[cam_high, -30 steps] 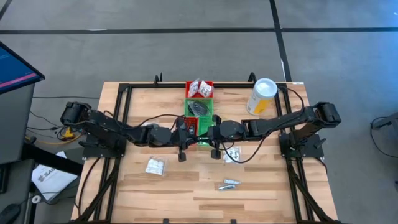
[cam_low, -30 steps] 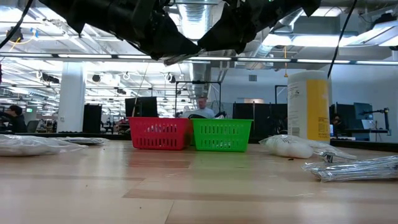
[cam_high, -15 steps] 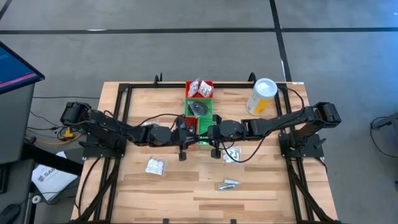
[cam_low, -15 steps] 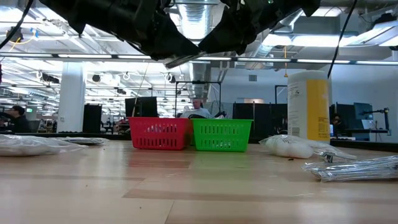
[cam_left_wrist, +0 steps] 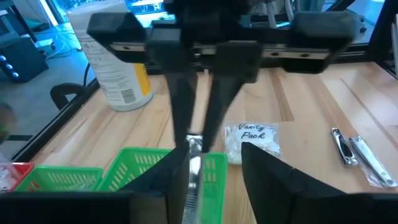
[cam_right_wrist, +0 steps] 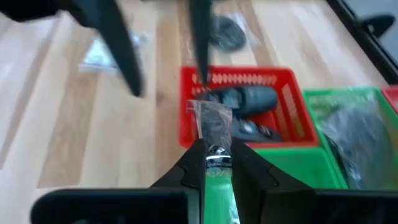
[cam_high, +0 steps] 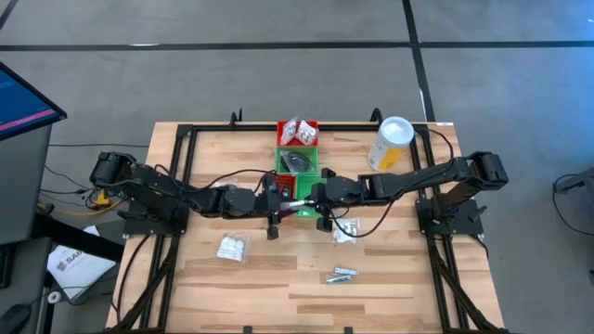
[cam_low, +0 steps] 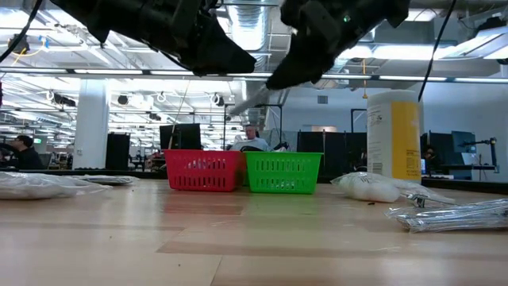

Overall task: Pick & Place Travel size toiletries
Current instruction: Put the silver nail cutter into the bottom green bin

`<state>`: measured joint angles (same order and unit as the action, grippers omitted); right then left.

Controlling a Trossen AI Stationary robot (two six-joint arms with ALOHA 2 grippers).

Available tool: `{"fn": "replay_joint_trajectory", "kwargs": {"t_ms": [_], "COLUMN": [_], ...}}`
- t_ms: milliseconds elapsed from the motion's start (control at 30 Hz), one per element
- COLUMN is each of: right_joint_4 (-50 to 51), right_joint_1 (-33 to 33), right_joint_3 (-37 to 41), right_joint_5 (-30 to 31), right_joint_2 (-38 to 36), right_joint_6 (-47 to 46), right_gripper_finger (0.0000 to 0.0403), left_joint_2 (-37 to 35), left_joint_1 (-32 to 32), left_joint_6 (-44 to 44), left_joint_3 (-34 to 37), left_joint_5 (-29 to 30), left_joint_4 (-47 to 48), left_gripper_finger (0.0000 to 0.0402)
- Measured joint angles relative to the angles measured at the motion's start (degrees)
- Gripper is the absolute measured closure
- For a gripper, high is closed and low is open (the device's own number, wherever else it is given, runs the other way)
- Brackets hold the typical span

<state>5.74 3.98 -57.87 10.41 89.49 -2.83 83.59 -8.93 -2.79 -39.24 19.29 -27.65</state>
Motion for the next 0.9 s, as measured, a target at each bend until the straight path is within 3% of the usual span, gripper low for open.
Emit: {"fn": "replay_joint_trajectory", "kwargs": {"t_ms": [333,600,900], "right_joint_4": [6.66,7.62,9.53], "right_joint_1": [-6.72,-8.18,-8.14], "right_joint_3": [0.00,0.00,0.00], "right_joint_5": [0.14,0.09,0.07], "right_joint_2": [0.00,0.00,0.00], "right_joint_6": [-3.10,-3.87,-4.59], "right_gripper_finger": [0.0363,0.0359,0.0265], "left_joint_2": [0.00,0.00,0.00], "left_joint_1": [-1.36,-2.01,-1.99], "left_joint_6": [0.22,0.22,0.24], "left_joint_3": [0.00,0.00,0.00], "left_joint_5": [-0.04,-0.07,-0.07], "left_joint_4": [0.10,0.19,0.21], "left_gripper_finger": [0.0261,0.0265,0.0266]}}
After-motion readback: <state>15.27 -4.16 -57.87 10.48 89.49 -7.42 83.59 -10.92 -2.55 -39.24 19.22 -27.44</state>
